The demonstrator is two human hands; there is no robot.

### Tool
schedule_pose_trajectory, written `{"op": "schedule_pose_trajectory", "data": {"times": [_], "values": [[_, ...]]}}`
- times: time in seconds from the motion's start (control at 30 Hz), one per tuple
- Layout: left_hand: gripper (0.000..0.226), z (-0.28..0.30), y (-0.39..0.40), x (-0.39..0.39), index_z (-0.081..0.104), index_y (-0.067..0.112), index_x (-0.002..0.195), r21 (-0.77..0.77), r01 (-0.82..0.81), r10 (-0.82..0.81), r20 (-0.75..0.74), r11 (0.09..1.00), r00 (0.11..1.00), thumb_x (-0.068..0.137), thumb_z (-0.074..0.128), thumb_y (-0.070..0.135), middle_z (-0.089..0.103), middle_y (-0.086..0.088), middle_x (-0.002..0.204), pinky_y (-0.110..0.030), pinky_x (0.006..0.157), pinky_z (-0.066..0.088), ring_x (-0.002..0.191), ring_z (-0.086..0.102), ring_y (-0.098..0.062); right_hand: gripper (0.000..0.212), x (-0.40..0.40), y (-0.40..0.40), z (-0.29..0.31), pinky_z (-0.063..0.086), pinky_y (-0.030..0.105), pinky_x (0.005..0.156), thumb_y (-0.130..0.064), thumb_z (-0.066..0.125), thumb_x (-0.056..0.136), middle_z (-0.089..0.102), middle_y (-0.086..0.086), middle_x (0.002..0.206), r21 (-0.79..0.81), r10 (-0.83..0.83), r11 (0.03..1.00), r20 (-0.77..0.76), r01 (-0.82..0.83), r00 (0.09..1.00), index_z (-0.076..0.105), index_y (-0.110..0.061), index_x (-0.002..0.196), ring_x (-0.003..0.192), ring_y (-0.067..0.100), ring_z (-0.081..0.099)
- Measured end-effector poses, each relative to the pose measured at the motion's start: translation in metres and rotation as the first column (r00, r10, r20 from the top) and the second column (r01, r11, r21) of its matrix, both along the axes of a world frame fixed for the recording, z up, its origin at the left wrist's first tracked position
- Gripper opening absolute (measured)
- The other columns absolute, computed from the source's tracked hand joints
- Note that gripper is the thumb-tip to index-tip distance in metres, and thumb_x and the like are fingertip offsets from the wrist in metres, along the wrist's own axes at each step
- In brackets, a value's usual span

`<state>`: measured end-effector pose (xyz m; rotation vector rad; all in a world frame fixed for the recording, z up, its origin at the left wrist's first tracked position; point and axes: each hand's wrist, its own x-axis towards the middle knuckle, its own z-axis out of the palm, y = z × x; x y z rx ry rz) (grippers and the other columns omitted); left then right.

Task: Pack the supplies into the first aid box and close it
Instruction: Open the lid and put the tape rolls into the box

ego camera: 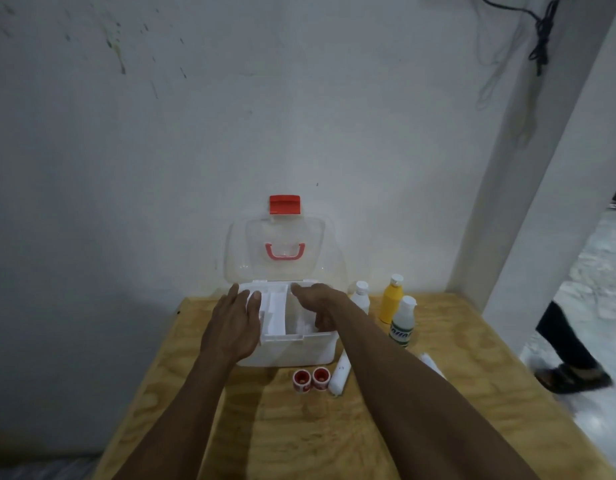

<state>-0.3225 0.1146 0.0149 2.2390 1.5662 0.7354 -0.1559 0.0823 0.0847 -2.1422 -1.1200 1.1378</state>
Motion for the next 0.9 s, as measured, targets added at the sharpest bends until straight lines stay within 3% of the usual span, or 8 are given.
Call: {"op": "schedule_pose_trajectory", "data": {"times": [0.17,0.3,0.67,0.9], "values": [[0.067,-0.001,0.002,0.001,0.037,0.019,0.147,-0.034,-0.009,0.009,0.007,0.999,1.000,0.097,0.009,0.052,0.029,-0.005,0.159,-0.043,0.121,0.021,0.149,0.022,-0.022,0.077,-0.005,0.009,-0.009,0.045,0.046,0.106,-0.067,0.033,0.093,0.043,0.019,0.148,-0.048,-0.099,0.995,-0.247,0.090,0.964,0.028,-0.015,0.149,0.126,0.040,0.052],[0.062,-0.001,0.002,0.002,0.038,0.017,0.146,-0.018,-0.003,0.003,-0.004,1.000,1.000,0.099,0.012,0.048,0.031,-0.006,0.158,-0.043,0.120,0.023,0.148,0.024,-0.022,0.081,-0.016,0.014,-0.013,0.047,0.042,0.104,-0.072,0.030,0.090,0.047,0.022,0.143,-0.051,-0.078,0.996,-0.273,0.067,0.959,0.028,-0.017,0.149,0.122,0.038,0.055],[0.074,-0.005,0.006,0.001,0.040,0.017,0.145,-0.006,0.008,-0.008,0.019,1.000,1.000,0.092,0.005,0.056,0.033,-0.006,0.157,-0.043,0.121,0.022,0.148,0.023,-0.021,0.072,-0.020,0.026,-0.023,0.049,0.046,0.101,-0.065,0.037,0.093,0.056,0.020,0.133,-0.037,-0.124,0.992,-0.493,0.121,0.861,0.036,-0.012,0.140,0.116,0.039,0.059],[0.063,-0.003,0.006,0.001,0.040,0.016,0.145,-0.025,-0.009,0.009,0.022,1.000,1.000,0.099,0.012,0.049,0.032,-0.006,0.158,-0.042,0.121,0.022,0.148,0.024,-0.022,0.065,-0.018,0.030,-0.027,0.051,0.045,0.099,-0.061,0.039,0.094,0.060,0.017,0.126,-0.045,-0.112,0.993,-0.543,0.105,0.832,0.037,-0.014,0.139,0.111,0.036,0.062]]}}
